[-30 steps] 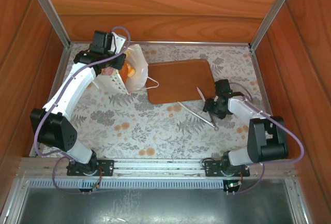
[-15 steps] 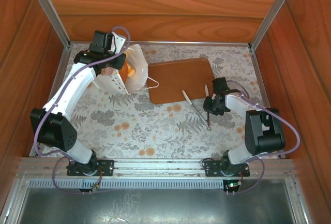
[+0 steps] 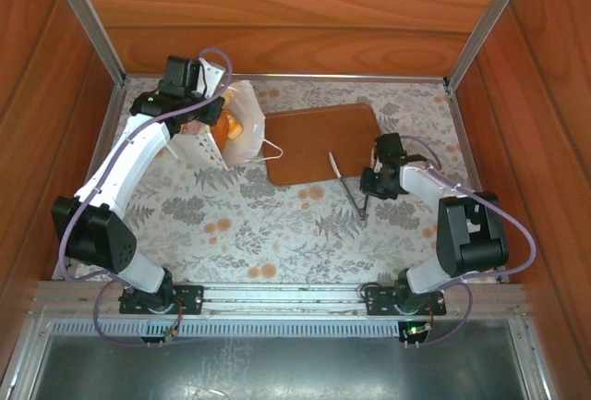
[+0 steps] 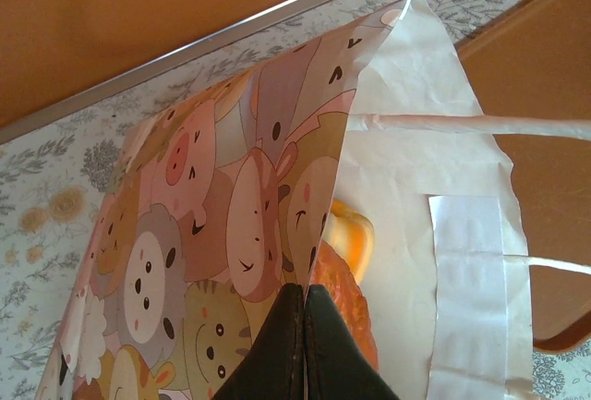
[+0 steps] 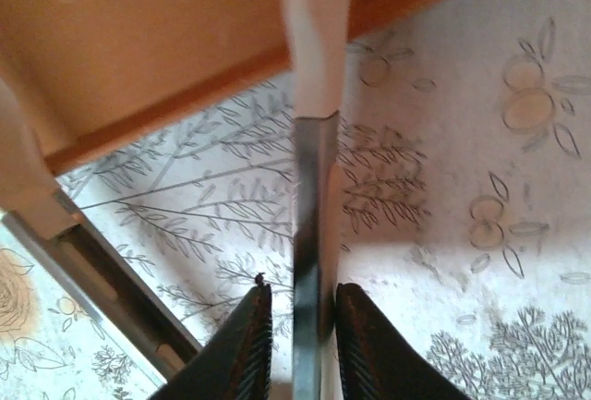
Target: Take the fake bread out of the paper bag
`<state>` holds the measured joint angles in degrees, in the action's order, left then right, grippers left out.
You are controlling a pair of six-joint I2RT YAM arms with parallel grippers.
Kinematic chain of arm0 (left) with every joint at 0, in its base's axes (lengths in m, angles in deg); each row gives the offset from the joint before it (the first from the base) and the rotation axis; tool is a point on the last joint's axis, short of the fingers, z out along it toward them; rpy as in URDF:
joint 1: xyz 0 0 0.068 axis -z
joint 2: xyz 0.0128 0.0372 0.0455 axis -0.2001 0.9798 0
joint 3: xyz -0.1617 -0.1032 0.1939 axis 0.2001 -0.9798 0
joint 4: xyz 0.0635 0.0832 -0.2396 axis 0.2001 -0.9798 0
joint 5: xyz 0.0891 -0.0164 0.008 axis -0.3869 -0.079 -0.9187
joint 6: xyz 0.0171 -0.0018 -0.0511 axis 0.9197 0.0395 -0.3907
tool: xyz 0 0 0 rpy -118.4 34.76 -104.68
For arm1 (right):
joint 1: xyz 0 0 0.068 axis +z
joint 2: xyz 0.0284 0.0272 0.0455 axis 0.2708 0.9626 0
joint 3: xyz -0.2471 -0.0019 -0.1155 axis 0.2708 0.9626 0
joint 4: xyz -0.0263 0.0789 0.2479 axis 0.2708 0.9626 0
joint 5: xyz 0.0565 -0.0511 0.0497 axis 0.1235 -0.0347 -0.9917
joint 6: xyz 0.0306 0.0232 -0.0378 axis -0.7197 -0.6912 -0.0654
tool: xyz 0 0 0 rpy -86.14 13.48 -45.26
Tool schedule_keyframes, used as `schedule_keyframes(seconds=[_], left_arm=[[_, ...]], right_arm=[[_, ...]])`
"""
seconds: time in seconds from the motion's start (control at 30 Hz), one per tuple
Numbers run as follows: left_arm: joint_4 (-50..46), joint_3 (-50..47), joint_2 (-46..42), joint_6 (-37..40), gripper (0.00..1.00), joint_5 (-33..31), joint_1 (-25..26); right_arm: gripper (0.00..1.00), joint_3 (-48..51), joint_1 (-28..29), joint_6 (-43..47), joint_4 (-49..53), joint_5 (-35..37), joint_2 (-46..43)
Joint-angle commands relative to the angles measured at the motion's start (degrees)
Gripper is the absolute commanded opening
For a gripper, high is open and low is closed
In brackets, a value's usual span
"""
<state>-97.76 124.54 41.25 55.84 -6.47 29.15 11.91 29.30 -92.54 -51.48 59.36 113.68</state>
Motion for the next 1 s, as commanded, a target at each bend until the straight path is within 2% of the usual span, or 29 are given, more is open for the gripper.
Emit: schedule_keyframes(seconds=[0.0, 0.17, 0.23, 0.3, 0.43, 0.53, 0.6, 0.7, 0.97], left_arm=[[2.15, -0.18, -2.44, -0.34, 0.0, 1.06, 0.31], [2.17, -0.22, -2.72, -0.3, 0.0, 1.06, 0.3], [2.17, -0.4, -2.91, -0.31, 0.0, 1.09, 0.36], [2.17, -0.64, -2.96, -0.31, 0.0, 1.14, 0.33], [2.17, -1.09, -3.01, -0.23, 0.0, 0.7, 0.28], [2.16, -0.98, -2.86, -0.09, 0.0, 0.44, 0.32], [2.17, -0.77, -2.71, -0.16, 0.0, 0.61, 0.31], [2.13, -0.63, -2.66, -0.26, 0.0, 0.98, 0.32], [2.17, -0.76, -2.85, -0.57, 0.0, 1.25, 0.32]], right_arm=[[0.34, -1.33, 0.83, 1.19, 0.26, 0.15, 1.23], [0.48, -1.07, 1.33, 0.78, 0.49, -0.12, -0.85], [0.56, -0.52, 1.35, 0.86, 1.2, -0.19, -2.38], [0.69, 0.69, 1.3, 0.74, 1.79, -0.19, -4.55], [0.82, 3.8, 1.84, 0.1, 1.24, -2.32, -8.35], [0.9, 5.29, 3.52, -0.96, 1.5, -0.98, -9.76], [0.99, 6.08, 4.22, -1.83, 1.2, -0.76, -9.63], [1.0, 6.96, 5.66, -3.72, 0.43, -0.82, -8.17], [1.0, 3.45, 9.56, -5.13, 1.04, 4.58, -1.92]])
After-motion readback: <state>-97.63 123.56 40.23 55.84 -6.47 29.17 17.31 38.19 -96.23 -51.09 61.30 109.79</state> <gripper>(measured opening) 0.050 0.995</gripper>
